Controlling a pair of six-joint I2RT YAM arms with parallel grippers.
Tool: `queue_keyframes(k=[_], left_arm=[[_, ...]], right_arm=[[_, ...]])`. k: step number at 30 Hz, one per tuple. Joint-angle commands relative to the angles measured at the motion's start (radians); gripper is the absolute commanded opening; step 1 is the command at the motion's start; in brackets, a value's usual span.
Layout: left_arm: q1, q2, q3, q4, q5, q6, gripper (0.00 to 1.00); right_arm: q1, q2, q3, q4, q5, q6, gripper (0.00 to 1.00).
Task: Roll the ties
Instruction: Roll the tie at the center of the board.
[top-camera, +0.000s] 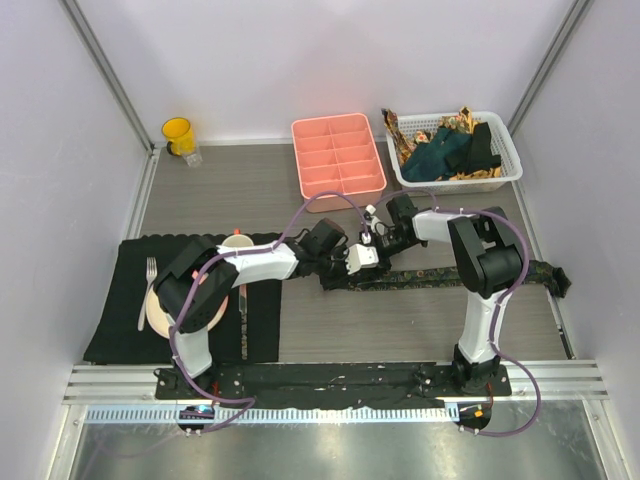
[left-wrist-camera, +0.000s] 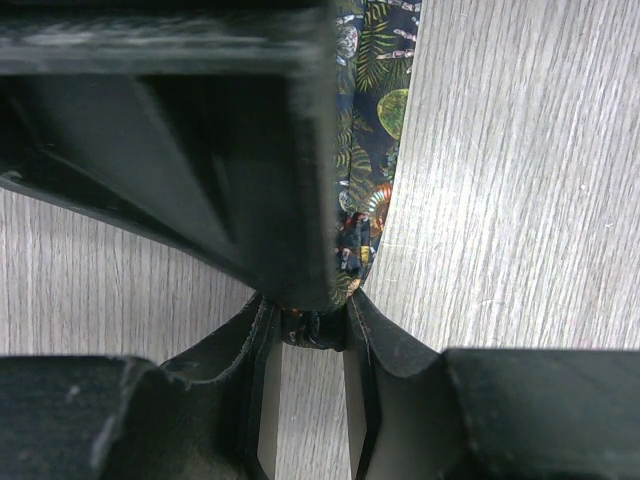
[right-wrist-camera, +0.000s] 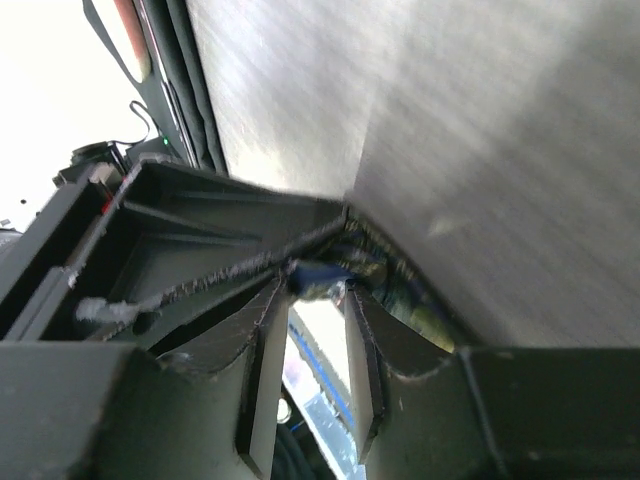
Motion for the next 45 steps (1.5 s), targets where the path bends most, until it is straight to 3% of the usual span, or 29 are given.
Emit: queue_keyframes(k=[1,14,18,19,21,23,25,31,37,45], left_arm=[[-0.007,0.074,-0.022,-0.084,-0.098,0.013,0.11],[-0.011,0.079,-0.021,-0.088,-0.092,0.024,0.11],[-0.011,0.079,-0.022,-0.088,-0.089,0.027,0.11],[-0.011,0.076,-0.025,-0.088,-0.078,0.027,0.14],[-0.005,0.069,-0.036,-0.079,-0.061,0.024,0.18],[0.015,0.048,-0.045,-0.059,0.006,0.009,0.31],[0.036,0.025,-0.082,0.008,0.057,-0.007,0.45],[0.079,-0.078,-0.211,0.252,0.203,-0.021,0.68],[0.089,-0.087,-0.252,0.369,0.232,-0.024,0.79],[0.058,0.054,-0.133,0.424,0.244,0.002,0.80]], right_arm=[[0.014,-0.086,0.017,-0.107,0.015,-0.030,0.36],[0.040,-0.014,0.024,-0.017,0.097,0.022,0.36],[0.038,0.014,0.020,-0.027,0.107,-0.015,0.16],[0.032,0.015,0.008,-0.036,0.106,-0.027,0.01],[0.025,0.017,-0.006,-0.043,0.100,-0.056,0.01],[0.009,0.023,-0.017,-0.056,0.078,-0.078,0.01],[-0.003,0.035,-0.025,-0.063,0.058,-0.101,0.01],[-0.041,0.084,-0.028,-0.081,-0.004,-0.162,0.01],[-0.066,0.109,-0.032,-0.101,-0.055,-0.196,0.01],[-0.080,0.110,-0.011,-0.116,-0.104,-0.222,0.01]])
